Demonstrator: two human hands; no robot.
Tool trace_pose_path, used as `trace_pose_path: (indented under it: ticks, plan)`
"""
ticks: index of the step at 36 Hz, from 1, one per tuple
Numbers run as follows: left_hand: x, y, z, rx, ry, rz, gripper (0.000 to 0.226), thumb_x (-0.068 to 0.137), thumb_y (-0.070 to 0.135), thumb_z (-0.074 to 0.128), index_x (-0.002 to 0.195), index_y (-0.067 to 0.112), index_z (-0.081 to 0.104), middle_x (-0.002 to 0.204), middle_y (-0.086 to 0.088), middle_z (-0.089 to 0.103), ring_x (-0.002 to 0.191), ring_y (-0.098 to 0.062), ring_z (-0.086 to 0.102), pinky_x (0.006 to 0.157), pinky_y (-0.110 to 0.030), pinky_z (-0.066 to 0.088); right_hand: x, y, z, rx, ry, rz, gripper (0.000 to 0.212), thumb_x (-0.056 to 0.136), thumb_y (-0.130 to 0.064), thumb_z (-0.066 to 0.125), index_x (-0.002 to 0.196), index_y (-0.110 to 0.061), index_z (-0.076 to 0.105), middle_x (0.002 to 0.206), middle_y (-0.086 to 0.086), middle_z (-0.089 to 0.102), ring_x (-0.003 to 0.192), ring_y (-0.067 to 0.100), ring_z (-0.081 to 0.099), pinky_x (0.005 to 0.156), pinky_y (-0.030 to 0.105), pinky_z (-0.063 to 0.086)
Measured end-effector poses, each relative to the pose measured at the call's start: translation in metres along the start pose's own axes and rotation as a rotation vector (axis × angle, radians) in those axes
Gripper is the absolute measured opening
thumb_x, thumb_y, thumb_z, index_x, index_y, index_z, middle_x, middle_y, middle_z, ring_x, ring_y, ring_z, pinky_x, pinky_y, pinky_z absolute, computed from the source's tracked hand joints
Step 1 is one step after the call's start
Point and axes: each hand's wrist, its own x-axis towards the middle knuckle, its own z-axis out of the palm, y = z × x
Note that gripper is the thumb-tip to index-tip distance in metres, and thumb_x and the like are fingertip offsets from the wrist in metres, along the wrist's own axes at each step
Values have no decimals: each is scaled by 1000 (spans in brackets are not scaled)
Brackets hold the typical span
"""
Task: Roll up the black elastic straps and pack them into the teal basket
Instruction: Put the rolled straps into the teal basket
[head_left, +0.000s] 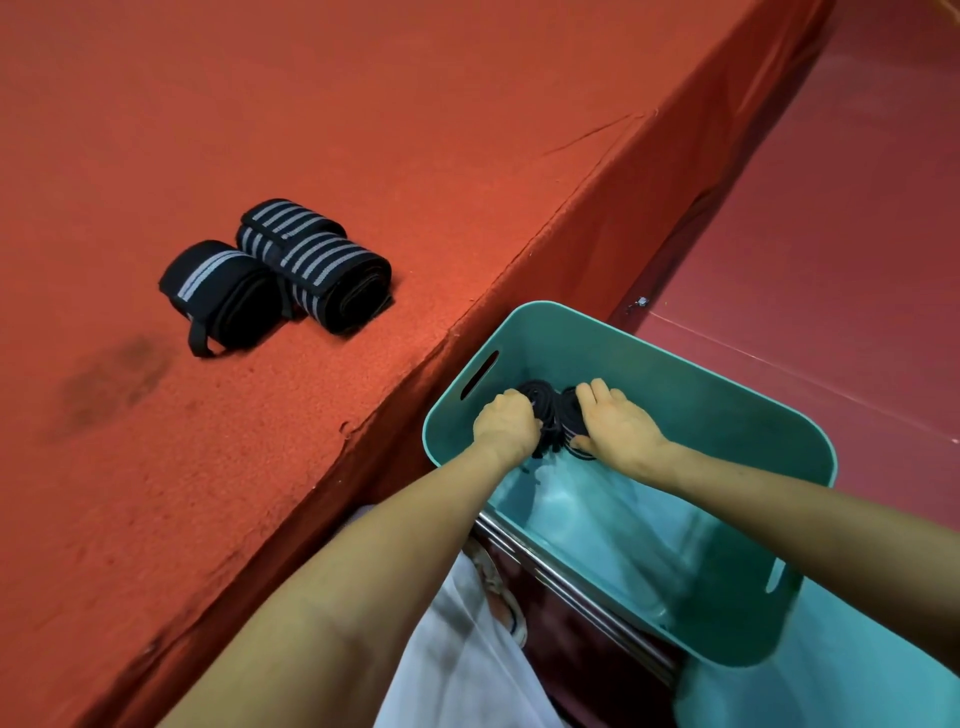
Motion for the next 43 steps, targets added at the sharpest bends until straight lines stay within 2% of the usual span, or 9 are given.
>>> trace_pose_path:
  ticks: [6, 13, 20, 26, 32, 34, 37, 40, 43]
  plan:
    - [0, -2, 0, -42, 42, -37, 44, 95, 27, 54, 124, -3, 41, 126, -20, 55, 117, -36, 54, 89, -39, 45, 3, 1, -1, 36, -17, 1, 47, 90, -31, 63, 122, -7, 38, 119, 12, 41, 103, 29, 48, 74, 32, 39]
    - [-1, -3, -1, -56, -45, -8, 37, 89, -2, 46, 124, -3, 34, 124, -27, 53, 113, -42, 53, 86, -43, 44, 2, 0, -4, -2, -39, 32, 51, 90, -33, 62, 128, -10, 37, 124, 10, 40, 105, 30, 49, 71, 36, 41]
    - [-3, 1, -14, -62, -173, 6, 48, 90, 5, 47, 133, -6, 29, 132, -26, 47, 119, -40, 50, 89, -39, 43, -2, -4, -11, -50, -103, 82, 57, 89, -35, 62, 134, -15, 33, 127, 11, 39, 98, 33, 59, 65, 36, 38]
    - [-17, 1, -28, -34, -178, 69, 47, 89, 13, 51, 132, 0, 40, 131, -20, 51, 116, -35, 53, 87, -35, 45, -8, -13, -30, -106, -93, 108, 53, 92, -33, 59, 134, -14, 35, 129, 10, 41, 104, 32, 59, 67, 36, 41]
    - [-65, -8, -71, -174, -85, 243, 25, 92, 19, 55, 114, 6, 57, 121, -13, 61, 113, -27, 56, 89, -29, 42, -19, -41, -73, 7, 80, 23, 44, 94, -35, 54, 131, -15, 43, 133, 6, 48, 115, 31, 54, 83, 39, 45]
    - [-86, -22, -89, -240, -52, 294, 31, 93, 23, 55, 122, 11, 56, 126, -5, 59, 115, -20, 54, 92, -21, 39, -23, -50, -91, 73, 170, -21, 42, 94, -33, 53, 132, -18, 43, 133, 4, 50, 115, 29, 54, 86, 39, 46]
    - [-117, -49, -118, -324, 62, 359, 29, 93, 23, 58, 121, 17, 59, 120, 3, 62, 103, -10, 56, 82, -12, 35, -28, -64, -115, 193, 302, -152, 37, 92, -31, 54, 127, -21, 48, 128, 0, 55, 111, 24, 57, 88, 41, 48]
    - [-138, -78, -143, -441, 222, 350, 21, 90, 22, 62, 111, 20, 63, 108, 8, 65, 94, -7, 60, 82, -14, 40, -27, -89, -138, 322, 395, -316, 34, 91, -27, 60, 122, -19, 53, 119, -1, 59, 102, 18, 60, 87, 40, 49]
    - [-143, -106, -159, -455, 359, 279, 21, 90, 21, 63, 111, 18, 63, 109, 8, 64, 94, -9, 62, 82, -17, 42, -16, -122, -151, 413, 409, -471, 34, 89, -23, 63, 121, -17, 55, 116, -2, 60, 98, 13, 59, 88, 39, 48]
